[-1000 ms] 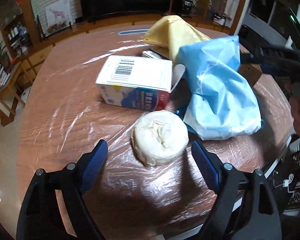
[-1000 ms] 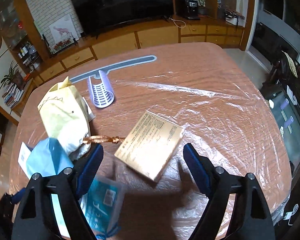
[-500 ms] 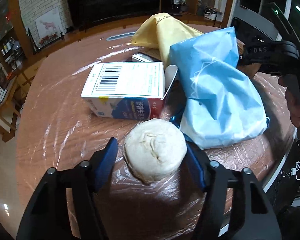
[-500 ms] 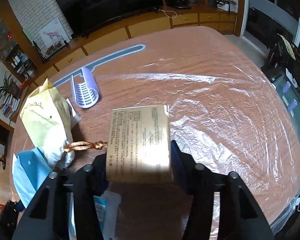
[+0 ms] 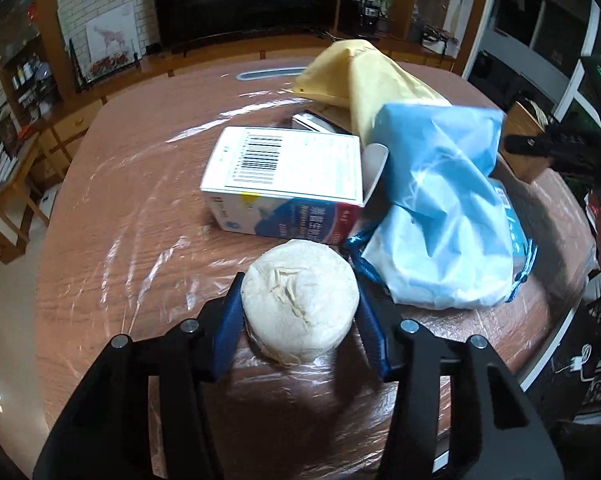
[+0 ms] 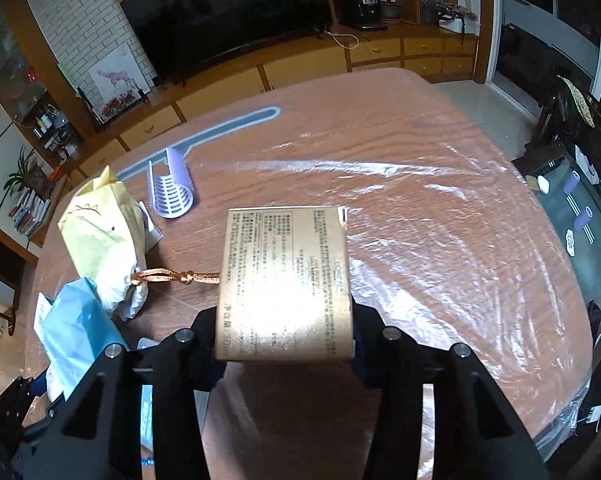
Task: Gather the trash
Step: 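Carry the paper ball and cardboard box over the black bin with both tools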
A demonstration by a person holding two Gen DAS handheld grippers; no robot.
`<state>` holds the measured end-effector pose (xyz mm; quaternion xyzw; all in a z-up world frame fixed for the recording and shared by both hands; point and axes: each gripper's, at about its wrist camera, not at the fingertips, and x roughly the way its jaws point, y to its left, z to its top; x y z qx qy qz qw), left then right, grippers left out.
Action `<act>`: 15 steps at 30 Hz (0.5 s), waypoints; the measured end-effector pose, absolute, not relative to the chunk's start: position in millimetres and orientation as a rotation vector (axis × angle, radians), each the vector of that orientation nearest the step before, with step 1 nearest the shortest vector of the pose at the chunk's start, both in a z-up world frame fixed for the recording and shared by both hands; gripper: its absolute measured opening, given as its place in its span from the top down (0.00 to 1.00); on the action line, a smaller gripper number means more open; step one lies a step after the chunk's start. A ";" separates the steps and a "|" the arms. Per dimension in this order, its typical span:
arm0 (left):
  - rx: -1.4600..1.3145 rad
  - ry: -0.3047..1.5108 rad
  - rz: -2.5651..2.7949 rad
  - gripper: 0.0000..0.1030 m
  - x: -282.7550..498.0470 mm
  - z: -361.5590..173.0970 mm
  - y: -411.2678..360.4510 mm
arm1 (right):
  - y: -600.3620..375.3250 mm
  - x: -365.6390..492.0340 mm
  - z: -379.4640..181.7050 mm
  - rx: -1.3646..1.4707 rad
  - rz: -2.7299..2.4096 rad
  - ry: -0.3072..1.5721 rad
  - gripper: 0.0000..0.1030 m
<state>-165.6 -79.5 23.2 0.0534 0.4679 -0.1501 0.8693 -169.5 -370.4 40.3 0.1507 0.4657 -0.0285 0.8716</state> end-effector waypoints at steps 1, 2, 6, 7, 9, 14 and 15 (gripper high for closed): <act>0.110 0.976 -0.311 0.49 -165.9 24.0 -78.0 | -371.3 -171.6 43.0 0.317 -0.055 0.970 0.55; 0.110 0.972 -0.308 0.49 -165.8 24.9 -77.2 | -372.2 -174.5 45.8 0.316 -0.053 0.965 0.55; 0.079 0.958 -0.311 0.49 -168.0 31.6 -70.6 | -372.4 -188.3 57.9 0.312 -0.017 0.950 0.55; 0.066 0.956 -0.316 0.49 -168.5 33.7 -69.4 | -370.6 -193.2 61.0 0.309 0.002 0.949 0.55; 0.054 0.949 -0.318 0.49 -170.1 37.8 -68.5 | -365.2 -202.3 65.0 0.302 0.040 0.952 0.55; 0.049 0.935 -0.327 0.49 -178.1 43.7 -70.8 | -352.1 -222.6 67.2 0.308 0.118 0.975 0.55; 0.048 0.935 -0.330 0.49 -179.9 44.7 -71.6 | -350.1 -226.7 66.7 0.314 0.135 0.980 0.55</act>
